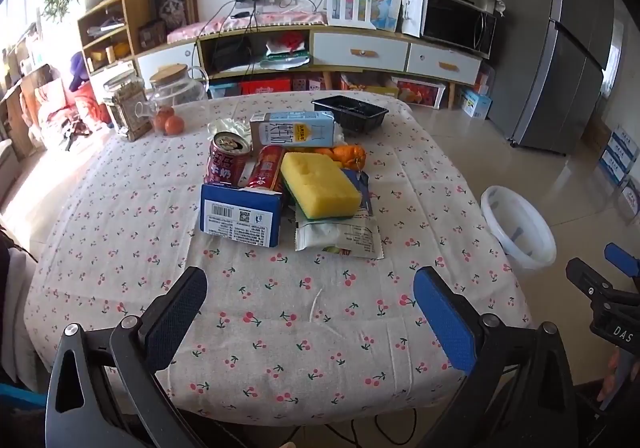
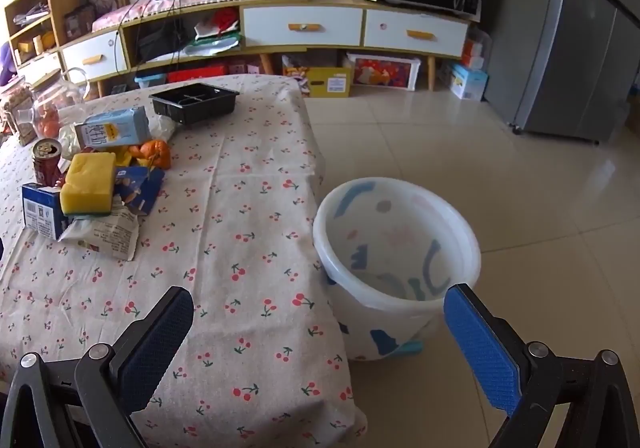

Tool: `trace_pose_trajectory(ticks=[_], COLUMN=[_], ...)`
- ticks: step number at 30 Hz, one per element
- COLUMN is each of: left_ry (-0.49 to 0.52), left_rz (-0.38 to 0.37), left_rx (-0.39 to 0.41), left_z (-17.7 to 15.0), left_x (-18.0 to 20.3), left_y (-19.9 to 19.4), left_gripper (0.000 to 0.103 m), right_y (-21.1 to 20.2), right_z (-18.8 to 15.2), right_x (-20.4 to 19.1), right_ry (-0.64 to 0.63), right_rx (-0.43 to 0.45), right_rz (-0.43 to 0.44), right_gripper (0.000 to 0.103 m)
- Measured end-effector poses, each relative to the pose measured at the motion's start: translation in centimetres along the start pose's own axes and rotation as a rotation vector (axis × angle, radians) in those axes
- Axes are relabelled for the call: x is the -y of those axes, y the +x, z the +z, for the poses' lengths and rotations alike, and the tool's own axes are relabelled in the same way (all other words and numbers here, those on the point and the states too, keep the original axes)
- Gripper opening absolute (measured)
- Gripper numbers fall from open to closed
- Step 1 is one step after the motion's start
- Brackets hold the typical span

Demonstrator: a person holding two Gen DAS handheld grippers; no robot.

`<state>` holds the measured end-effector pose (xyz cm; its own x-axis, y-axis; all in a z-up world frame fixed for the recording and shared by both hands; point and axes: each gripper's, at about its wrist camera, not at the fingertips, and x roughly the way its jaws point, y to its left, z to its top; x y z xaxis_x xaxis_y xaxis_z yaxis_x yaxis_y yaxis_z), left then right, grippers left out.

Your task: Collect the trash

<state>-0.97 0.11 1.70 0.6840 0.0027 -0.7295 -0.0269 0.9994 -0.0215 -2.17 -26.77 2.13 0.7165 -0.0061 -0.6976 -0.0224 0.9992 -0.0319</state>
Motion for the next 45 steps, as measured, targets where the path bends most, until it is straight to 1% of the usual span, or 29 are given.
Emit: trace_pose_trajectory(ticks=[5, 13, 45], left_ry=[-0.002, -0.001, -0.023], left_rz=[-0.007, -0.02, -0.047], left_rx=[-0.017, -0.006, -0.003], left_z=[-0.42, -0.24, -0.04], left_x=[-0.24, -0.19, -0.54], left_y=[0.6, 0.27, -0.21], left_gripper=[0.103, 0.103, 0.103], right_y=[-0.07, 0.26, 0.71], right_z=[-0.26, -0.25, -0.82], right_x=[-0.6, -0.57, -0.86], right_ry=[-0.017, -0.012, -0.025], right_rx=[0.007, -0.001, -0.021], right_rz=[-0.007, -0.009, -0.024], right_gripper=[0.103, 0.103, 0.103])
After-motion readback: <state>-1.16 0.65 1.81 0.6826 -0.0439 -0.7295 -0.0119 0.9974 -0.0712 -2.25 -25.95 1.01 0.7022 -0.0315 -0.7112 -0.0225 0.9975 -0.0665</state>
